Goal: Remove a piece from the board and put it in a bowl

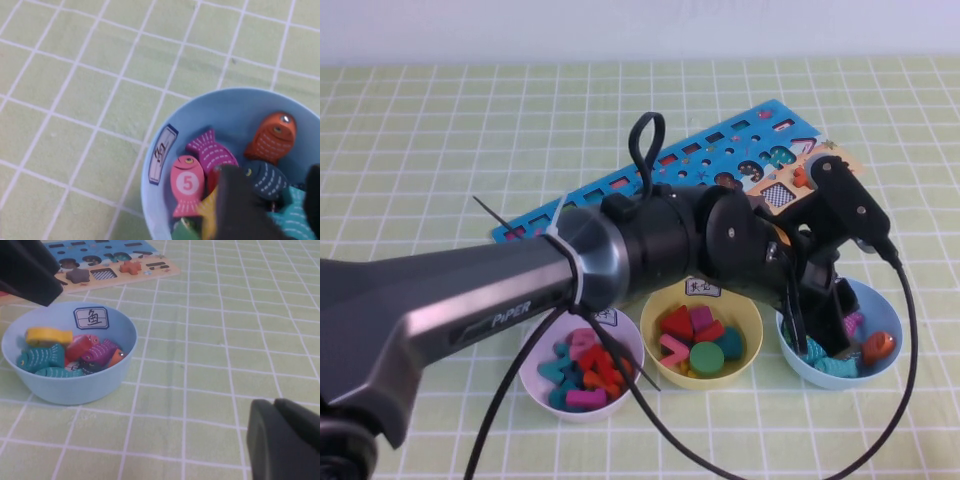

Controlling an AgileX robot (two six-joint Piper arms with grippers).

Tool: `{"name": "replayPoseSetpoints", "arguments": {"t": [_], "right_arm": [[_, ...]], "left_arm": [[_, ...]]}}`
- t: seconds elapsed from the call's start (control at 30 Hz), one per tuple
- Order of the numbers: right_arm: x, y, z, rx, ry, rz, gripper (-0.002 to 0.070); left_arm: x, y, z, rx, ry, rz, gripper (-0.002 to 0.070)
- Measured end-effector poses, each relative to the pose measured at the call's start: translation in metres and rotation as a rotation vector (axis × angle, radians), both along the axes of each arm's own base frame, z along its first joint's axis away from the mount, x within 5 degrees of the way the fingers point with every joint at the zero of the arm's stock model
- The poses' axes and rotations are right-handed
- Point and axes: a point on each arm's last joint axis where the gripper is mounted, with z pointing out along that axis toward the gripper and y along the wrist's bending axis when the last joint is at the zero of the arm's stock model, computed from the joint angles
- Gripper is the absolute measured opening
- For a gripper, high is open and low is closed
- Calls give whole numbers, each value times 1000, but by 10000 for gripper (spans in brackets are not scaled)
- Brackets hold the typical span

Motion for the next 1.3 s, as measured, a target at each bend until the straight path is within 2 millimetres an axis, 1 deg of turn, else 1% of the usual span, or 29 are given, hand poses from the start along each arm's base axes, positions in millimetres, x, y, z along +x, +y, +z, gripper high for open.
{"name": "replayPoseSetpoints", "arguments": {"t": [0.03, 0.07, 0.17, 0.2, 0.27, 0.3, 0.33, 0.43, 0.47, 0.53, 0.57, 0.6, 0.67, 0.73, 0.77, 0.8, 0.83, 1.0, 1.1, 1.3], "right_arm": [[0, 0, 0, 0, 0, 0, -17], [0, 0, 0, 0, 0, 0, -17], [0, 0, 0, 0, 0, 0, -17], [0, 0, 0, 0, 0, 0, -17], [0, 0, 0, 0, 0, 0, -17], [0, 0, 0, 0, 0, 0, -17], [0, 0, 0, 0, 0, 0, -17], [0, 0, 0, 0, 0, 0, -17], [0, 0, 0, 0, 0, 0, -17], [0, 0, 0, 0, 0, 0, -17], [0, 0, 0, 0, 0, 0, -17], [0, 0, 0, 0, 0, 0, -17], [0, 0, 0, 0, 0, 0, -17], [0, 0, 0, 0, 0, 0, -17], [0, 0, 0, 0, 0, 0, -17], [0, 0, 0, 0, 0, 0, -17], [0, 0, 0, 0, 0, 0, -17], [0, 0, 0, 0, 0, 0, -17], [0, 0, 0, 0, 0, 0, -17], [0, 0, 0, 0, 0, 0, -17]], "left_arm": [[1, -1, 0, -9, -1, 6, 292], [1, -2, -2, -18, 10, 15, 364], [2, -3, -5, -31, 26, 28, 475], [2, -3, -5, -31, 26, 28, 494], [3, -2, -3, -25, 10, 24, 495], [4, 1, 2, -23, -9, 22, 465], [5, 4, 8, -21, -31, 20, 418], [10, 22, 39, -47, -83, 38, 222], [12, 32, 52, -60, -98, 51, 133], [12, 49, 77, -97, -125, 79, 62], [11, 59, 89, -118, -137, 100, 42], [9, 72, 103, -142, -157, 122, 29], [3, 91, 117, -173, -184, 158, 15], [-4, 107, 123, -195, -212, 190, 8], [-12, 117, 130, -218, -237, 205, 7], [-17, 125, 129, -228, -251, 223, 6], [-24, 133, 132, -246, -272, 236, 5], [-55, 166, 126, -313, -317, 302, 4], [-70, 181, 120, -339, -311, 329, 3], [-99, 206, 117, -388, -297, 351, 3]]}}
